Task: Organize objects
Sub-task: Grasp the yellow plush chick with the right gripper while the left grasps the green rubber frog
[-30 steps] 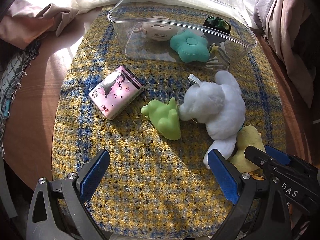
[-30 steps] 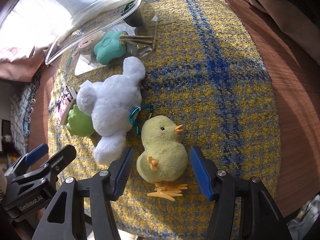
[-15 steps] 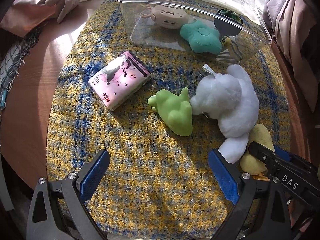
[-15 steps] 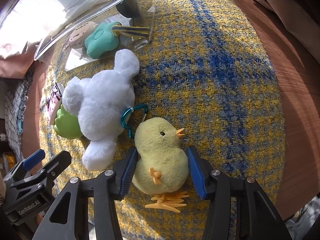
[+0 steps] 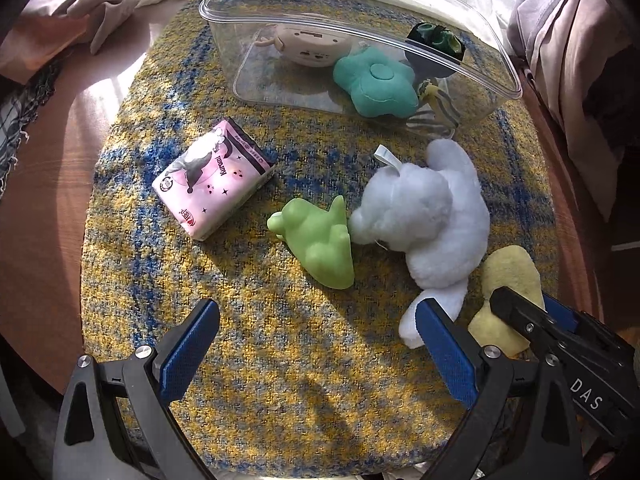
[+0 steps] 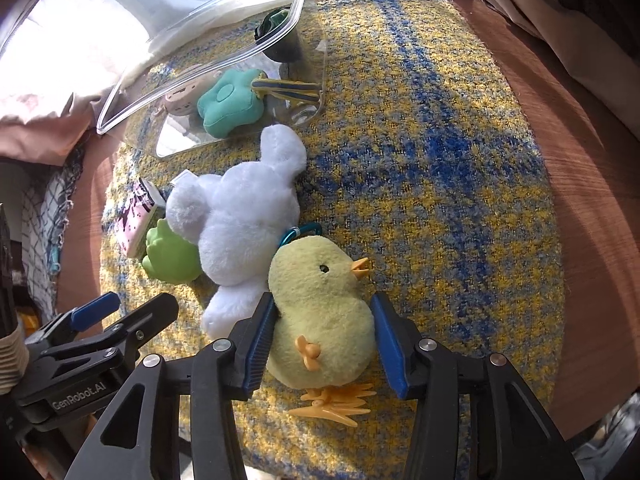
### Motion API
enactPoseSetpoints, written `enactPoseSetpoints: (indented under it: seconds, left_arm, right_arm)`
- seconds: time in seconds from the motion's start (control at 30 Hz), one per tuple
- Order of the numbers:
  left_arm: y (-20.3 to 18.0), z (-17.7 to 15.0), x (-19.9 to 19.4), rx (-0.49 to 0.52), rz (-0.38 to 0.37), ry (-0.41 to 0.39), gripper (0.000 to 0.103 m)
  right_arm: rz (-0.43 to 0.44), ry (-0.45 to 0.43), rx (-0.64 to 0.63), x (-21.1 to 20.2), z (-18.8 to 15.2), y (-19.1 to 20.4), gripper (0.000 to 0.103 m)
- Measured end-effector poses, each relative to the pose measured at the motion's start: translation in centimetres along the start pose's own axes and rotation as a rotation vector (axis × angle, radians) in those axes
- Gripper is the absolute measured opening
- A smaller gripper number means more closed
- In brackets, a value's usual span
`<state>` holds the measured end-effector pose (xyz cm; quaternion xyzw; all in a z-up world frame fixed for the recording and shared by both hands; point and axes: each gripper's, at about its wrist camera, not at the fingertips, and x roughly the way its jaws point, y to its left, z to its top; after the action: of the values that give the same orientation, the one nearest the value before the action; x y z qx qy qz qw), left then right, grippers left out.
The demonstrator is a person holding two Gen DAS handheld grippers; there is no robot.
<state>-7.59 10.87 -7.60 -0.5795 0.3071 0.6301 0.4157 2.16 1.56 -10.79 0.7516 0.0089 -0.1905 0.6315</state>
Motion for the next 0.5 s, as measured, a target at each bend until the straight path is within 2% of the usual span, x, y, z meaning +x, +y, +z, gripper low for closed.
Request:
enactPoseSetpoints:
  seconds: [0.37, 0.5]
  left_arm:
    - [-0.3, 2.8, 0.8, 0.043, -0.033, 0.049, 0.1]
    - [-0.1, 3.3, 1.8, 0.035, -0.043, 0.073, 0.093]
  right_arm:
    - [-0.024, -0.035, 0.041, -0.8, 2.8, 0.6, 0.048]
    - [-0.03, -0.034, 0.055, -0.5, 2.8, 0.6, 0.048]
